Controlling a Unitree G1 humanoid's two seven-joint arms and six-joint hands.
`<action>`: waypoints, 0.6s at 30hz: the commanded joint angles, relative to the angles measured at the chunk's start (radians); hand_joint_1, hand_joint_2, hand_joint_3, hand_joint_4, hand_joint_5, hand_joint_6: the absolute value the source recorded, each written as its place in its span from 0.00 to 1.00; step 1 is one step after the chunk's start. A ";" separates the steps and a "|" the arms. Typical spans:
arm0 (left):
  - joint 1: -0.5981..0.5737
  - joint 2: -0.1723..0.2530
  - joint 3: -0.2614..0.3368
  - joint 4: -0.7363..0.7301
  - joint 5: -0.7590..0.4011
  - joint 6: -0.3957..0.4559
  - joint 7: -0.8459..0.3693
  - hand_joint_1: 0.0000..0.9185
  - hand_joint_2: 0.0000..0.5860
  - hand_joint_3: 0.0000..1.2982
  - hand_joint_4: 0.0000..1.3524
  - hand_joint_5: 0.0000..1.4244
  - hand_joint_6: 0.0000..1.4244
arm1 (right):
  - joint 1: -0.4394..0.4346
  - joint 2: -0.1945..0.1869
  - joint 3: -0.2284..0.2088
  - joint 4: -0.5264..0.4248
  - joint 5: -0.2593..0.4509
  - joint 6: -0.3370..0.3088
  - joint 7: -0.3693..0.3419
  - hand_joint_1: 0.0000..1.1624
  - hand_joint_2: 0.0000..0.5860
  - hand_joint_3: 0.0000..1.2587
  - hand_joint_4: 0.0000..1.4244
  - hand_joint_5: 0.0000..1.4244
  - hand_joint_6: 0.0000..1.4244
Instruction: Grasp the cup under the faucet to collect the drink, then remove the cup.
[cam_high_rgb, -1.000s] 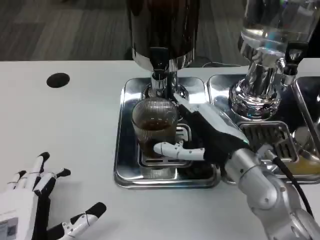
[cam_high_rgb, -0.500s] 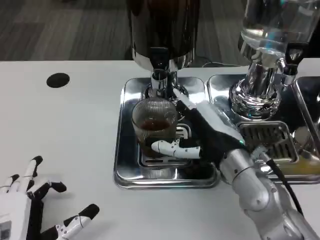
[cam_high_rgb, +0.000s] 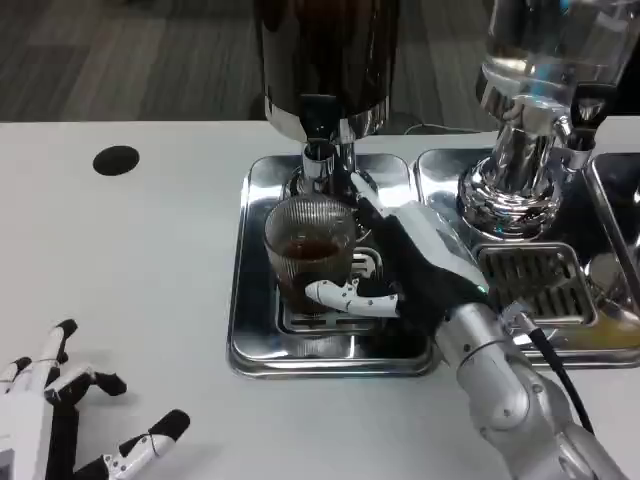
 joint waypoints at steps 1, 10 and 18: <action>0.012 0.021 -0.008 -0.010 0.043 0.019 0.027 0.00 0.17 0.49 0.08 0.16 0.11 | 0.000 0.005 0.002 0.019 0.000 -0.019 -0.026 0.60 0.29 0.10 0.16 0.16 0.18; 0.011 0.018 -0.001 0.004 0.023 0.009 0.025 0.00 0.18 0.50 0.08 0.16 0.11 | -0.009 0.002 0.016 0.053 0.001 -0.022 -0.021 0.60 0.28 0.12 0.19 0.19 0.20; 0.012 0.017 0.002 0.013 0.010 -0.002 0.025 0.00 0.19 0.51 0.09 0.16 0.11 | -0.006 0.012 0.009 0.082 0.016 -0.052 -0.054 0.61 0.30 0.17 0.25 0.23 0.22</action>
